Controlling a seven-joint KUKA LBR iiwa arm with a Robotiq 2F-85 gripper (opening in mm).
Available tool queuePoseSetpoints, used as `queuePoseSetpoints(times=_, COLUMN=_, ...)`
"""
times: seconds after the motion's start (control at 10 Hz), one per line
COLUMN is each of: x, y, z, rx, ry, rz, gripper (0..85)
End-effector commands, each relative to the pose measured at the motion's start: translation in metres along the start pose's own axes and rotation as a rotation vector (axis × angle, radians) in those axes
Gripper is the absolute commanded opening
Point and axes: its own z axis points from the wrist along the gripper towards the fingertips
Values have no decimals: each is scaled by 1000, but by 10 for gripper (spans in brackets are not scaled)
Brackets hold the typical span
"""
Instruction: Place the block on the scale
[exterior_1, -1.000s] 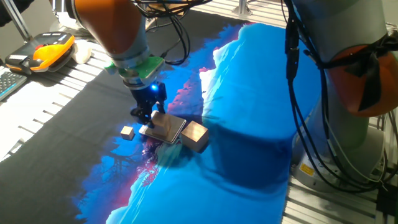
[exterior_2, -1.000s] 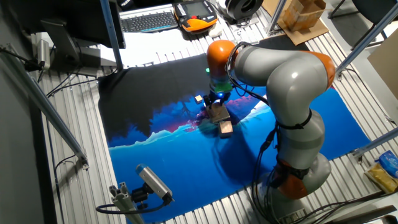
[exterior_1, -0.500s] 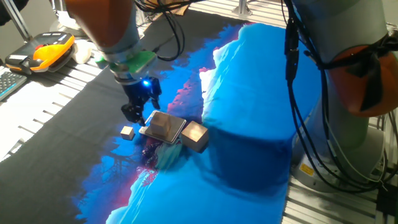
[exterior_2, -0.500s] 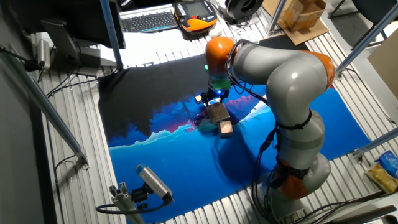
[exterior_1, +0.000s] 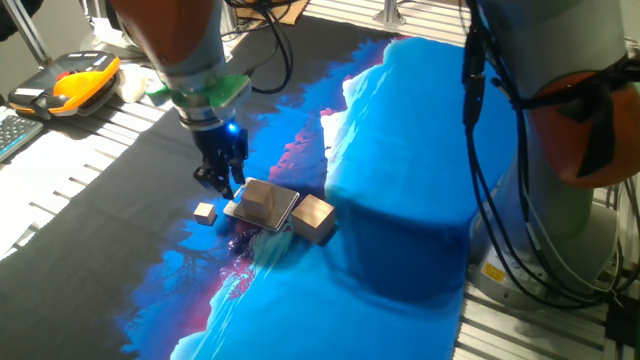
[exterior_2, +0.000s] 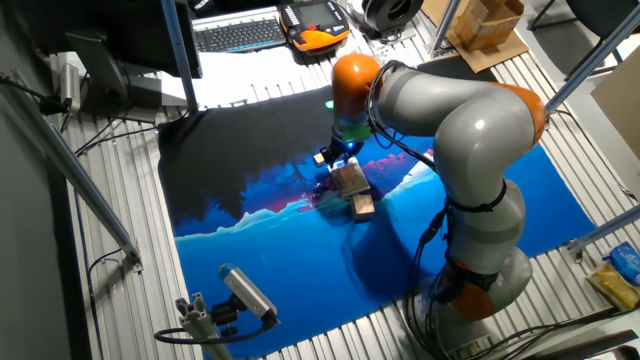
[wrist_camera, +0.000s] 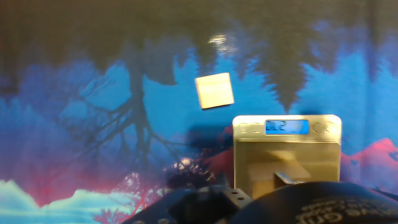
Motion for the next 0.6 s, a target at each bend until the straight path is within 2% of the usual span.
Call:
queuePoseSetpoints(times=0.0, x=0, y=1, z=-1, rx=12, ry=7, rz=-15, gripper=0)
queuePoseSetpoints(times=0.2, x=1, y=2, z=-1, rx=12, ry=1, rz=-24, gripper=0)
queuePoseSetpoints(times=0.4, x=0, y=3, z=-1, rx=-5, ry=-16, rz=-25, gripper=0)
queuePoseSetpoints(times=0.5, x=0, y=4, z=-2, rx=6, ry=-30, rz=-32, gripper=0)
